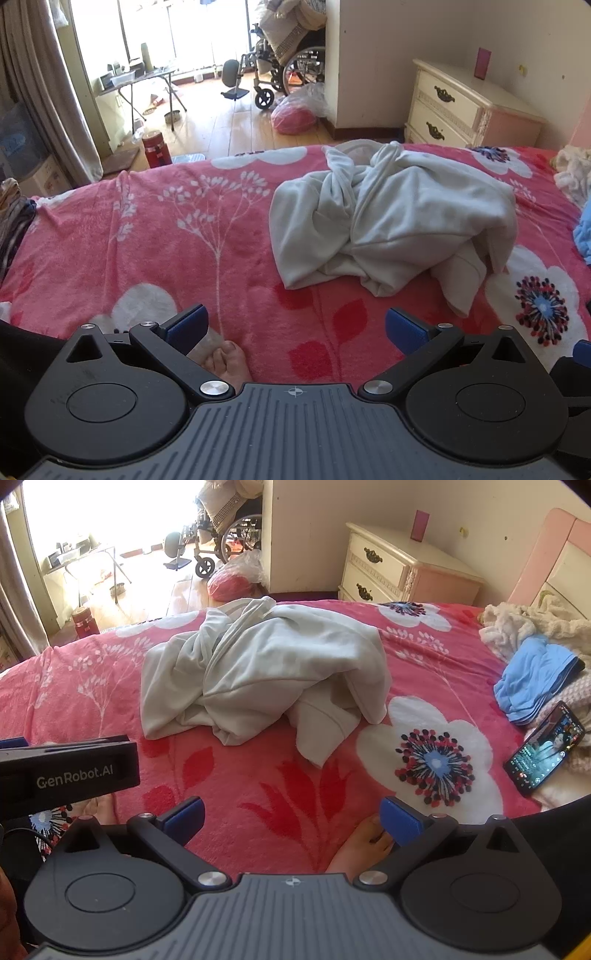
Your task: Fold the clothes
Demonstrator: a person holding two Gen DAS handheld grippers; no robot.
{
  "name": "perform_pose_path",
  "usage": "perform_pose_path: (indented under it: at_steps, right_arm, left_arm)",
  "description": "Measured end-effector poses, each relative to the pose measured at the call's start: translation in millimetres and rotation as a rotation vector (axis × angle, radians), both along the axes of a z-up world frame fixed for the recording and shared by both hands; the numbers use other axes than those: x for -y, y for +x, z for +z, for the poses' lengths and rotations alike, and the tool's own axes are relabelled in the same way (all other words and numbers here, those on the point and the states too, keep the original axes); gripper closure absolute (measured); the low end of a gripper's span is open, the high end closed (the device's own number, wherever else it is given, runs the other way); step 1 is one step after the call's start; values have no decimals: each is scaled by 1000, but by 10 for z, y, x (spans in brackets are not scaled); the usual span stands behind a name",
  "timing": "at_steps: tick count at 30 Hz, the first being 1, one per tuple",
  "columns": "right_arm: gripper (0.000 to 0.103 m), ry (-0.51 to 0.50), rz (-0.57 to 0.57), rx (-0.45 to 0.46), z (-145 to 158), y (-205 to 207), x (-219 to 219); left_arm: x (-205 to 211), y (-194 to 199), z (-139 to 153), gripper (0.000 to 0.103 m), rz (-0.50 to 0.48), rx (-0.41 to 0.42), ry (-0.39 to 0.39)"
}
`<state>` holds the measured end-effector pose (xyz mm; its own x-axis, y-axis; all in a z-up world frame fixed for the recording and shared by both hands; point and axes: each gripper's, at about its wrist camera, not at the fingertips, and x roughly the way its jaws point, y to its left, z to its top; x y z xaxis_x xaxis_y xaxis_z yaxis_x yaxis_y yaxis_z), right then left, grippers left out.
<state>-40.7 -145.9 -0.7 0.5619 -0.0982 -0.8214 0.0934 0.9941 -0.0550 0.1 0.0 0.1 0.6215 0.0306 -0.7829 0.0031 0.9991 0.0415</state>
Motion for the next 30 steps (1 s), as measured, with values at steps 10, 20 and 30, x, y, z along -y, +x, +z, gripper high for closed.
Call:
perform_pose_path:
  at_steps: [10, 20, 30]
  right_arm:
    - [0, -1, -8, 6, 10, -7, -5]
    - [0, 8, -21, 13, 14, -10, 37]
    - [0, 12, -23, 15, 19, -7, 44]
  left_arm:
    - [4, -42, 66, 0, 1, 30, -11]
    - [65, -47, 128, 0, 45, 50, 33]
    - [66, -45, 107, 0, 54, 39, 61]
